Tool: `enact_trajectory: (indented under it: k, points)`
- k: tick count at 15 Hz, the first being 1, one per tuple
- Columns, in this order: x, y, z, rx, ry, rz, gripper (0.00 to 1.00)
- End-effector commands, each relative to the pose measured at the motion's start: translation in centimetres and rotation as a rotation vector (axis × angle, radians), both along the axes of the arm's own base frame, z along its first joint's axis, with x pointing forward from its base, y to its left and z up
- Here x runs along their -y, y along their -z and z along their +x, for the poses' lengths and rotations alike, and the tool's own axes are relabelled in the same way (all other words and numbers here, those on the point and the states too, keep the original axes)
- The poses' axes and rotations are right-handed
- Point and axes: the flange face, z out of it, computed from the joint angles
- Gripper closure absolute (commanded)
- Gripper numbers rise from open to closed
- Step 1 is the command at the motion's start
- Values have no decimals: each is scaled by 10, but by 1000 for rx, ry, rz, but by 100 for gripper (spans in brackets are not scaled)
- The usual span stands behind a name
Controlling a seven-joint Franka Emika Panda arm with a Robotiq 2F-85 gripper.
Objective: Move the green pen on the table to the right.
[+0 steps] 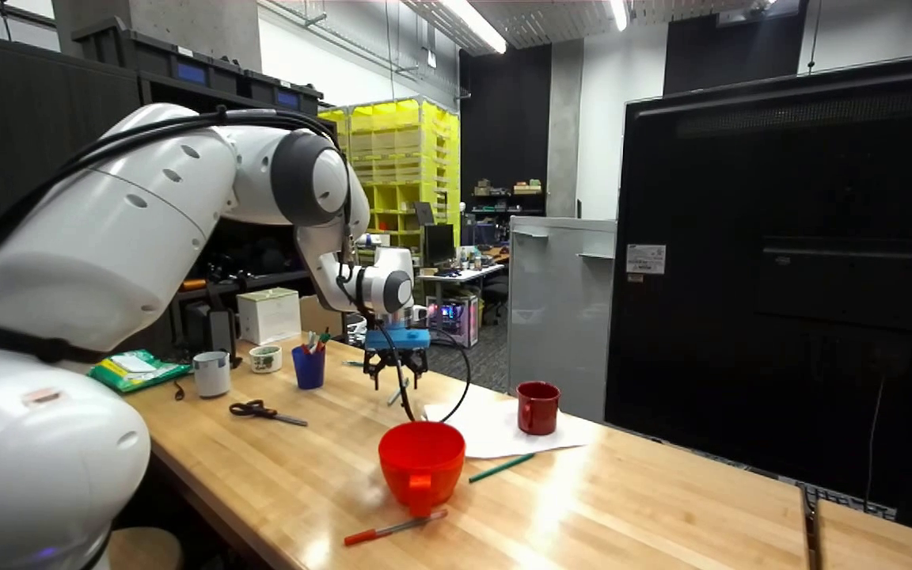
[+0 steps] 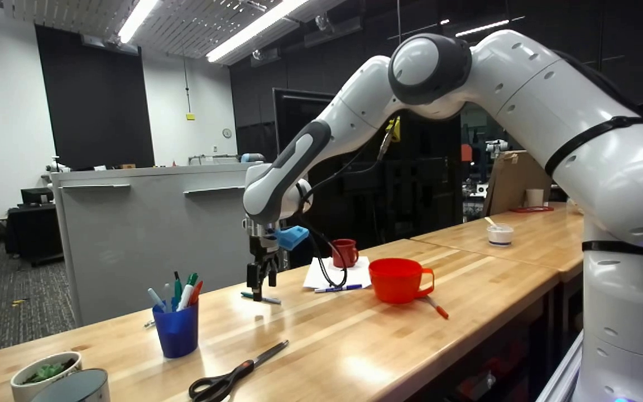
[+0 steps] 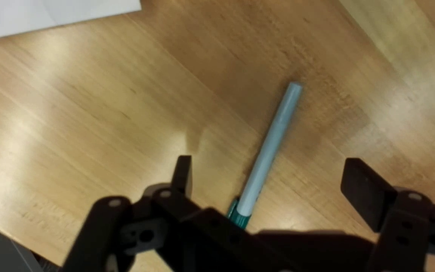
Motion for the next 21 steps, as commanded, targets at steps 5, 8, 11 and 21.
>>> enact_trajectory:
  k: [5, 8, 11, 21]
  points:
    - [0, 15, 6, -3, 93, -63, 39]
    - [-2, 12, 7, -7, 114, -57, 61]
    - [-3, 11, 7, -10, 126, -52, 83]
    - [4, -46, 3, 47, 117, -31, 97]
